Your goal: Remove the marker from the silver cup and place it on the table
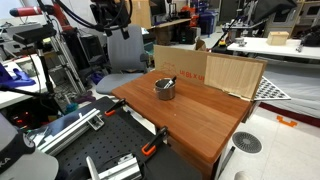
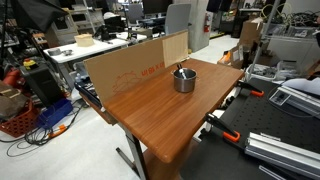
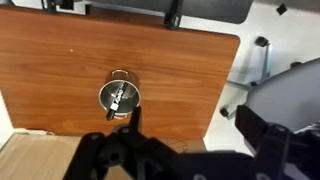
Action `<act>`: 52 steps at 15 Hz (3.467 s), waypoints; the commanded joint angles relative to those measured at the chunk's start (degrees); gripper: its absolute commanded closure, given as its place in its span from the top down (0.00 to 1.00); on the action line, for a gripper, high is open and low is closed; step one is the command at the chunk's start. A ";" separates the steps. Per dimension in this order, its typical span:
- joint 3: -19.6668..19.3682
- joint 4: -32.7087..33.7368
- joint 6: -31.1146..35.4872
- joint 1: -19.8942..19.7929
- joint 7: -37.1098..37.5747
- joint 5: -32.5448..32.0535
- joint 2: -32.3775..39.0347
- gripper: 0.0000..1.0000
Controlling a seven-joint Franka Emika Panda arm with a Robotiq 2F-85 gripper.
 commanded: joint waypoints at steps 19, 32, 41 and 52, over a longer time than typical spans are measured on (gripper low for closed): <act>-3.19 16.18 18.36 -7.28 2.27 0.03 36.93 1.00; -5.53 27.59 20.21 -7.53 9.14 -1.59 53.24 1.00; -6.80 29.77 20.71 -6.15 11.61 -4.81 57.20 0.58; -7.36 29.32 21.02 -5.24 14.28 -8.01 55.80 0.05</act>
